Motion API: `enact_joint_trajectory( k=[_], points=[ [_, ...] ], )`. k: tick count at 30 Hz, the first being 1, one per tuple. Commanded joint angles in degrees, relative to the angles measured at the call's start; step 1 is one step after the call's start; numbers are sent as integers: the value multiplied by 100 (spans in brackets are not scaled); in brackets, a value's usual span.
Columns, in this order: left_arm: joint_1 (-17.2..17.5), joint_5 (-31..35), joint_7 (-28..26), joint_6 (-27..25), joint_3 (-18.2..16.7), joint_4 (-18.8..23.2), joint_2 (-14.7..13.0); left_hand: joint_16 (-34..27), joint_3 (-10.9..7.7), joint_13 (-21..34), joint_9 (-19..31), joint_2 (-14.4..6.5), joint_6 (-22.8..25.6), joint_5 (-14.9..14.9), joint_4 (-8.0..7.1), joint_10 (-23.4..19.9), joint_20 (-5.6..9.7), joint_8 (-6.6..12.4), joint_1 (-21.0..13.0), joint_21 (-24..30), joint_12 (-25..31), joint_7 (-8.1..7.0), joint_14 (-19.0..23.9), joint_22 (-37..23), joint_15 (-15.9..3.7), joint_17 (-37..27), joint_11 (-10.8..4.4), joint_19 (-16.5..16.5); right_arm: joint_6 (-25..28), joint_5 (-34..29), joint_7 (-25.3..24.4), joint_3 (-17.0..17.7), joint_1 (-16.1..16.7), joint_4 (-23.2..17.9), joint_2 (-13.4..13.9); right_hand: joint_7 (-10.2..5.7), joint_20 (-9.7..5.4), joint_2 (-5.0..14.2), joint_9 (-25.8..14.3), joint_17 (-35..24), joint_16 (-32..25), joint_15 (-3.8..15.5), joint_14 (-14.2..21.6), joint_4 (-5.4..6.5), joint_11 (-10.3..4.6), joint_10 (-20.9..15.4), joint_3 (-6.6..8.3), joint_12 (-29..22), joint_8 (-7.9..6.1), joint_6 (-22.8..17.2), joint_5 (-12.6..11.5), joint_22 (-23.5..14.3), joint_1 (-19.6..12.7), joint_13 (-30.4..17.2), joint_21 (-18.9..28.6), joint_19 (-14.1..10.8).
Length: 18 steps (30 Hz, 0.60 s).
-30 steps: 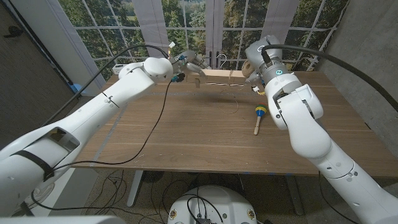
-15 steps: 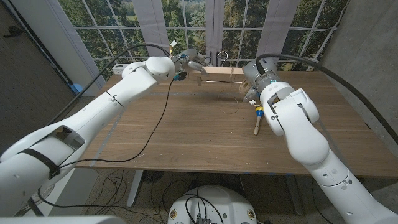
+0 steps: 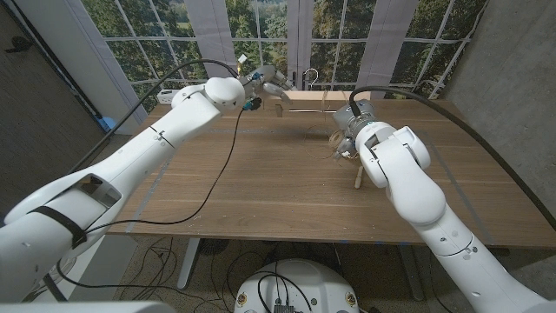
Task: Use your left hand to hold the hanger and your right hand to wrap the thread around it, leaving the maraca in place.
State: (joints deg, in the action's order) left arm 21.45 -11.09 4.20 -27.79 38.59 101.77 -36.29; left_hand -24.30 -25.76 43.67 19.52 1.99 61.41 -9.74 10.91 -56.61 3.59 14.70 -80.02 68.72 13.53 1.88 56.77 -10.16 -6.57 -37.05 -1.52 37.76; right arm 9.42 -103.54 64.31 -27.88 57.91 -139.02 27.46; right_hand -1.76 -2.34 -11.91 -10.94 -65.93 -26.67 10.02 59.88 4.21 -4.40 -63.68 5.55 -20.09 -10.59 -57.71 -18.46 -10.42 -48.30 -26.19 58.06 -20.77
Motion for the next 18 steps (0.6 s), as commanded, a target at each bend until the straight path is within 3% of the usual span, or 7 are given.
enact_joint_trajectory(
  k=[1, 18],
  points=[
    [16, -73, -5, -2, -76, 26, -21, 14, -194, 6, 33, -698, 307, -42, -143, -46, 766, 12, -652, 44, -11, 241, 283, 7, -375, -3, -10, 62, 318, 558, -30, -87, -240, 590, 55, -336, -621, 2133, -16, -9, 16, 273, 40, 43, -120, -174, 10, -2, -29, -399, -19, -5, -2214, -162, -19, -16],
    [39, -272, -2, -103, -153, 40, -74, 22, -200, 3, 50, -693, 306, -48, -137, -57, 766, 0, -663, 49, -16, 259, 288, 5, -362, 3, 2, 71, 1317, 1162, -1269, -38, -300, 1322, 387, -303, -575, 2167, -21, 4, 46, 269, 67, 71, -93, -197, 29, 45, -31, -396, -10, -2, -2243, -116, -24, -19]
  ],
)
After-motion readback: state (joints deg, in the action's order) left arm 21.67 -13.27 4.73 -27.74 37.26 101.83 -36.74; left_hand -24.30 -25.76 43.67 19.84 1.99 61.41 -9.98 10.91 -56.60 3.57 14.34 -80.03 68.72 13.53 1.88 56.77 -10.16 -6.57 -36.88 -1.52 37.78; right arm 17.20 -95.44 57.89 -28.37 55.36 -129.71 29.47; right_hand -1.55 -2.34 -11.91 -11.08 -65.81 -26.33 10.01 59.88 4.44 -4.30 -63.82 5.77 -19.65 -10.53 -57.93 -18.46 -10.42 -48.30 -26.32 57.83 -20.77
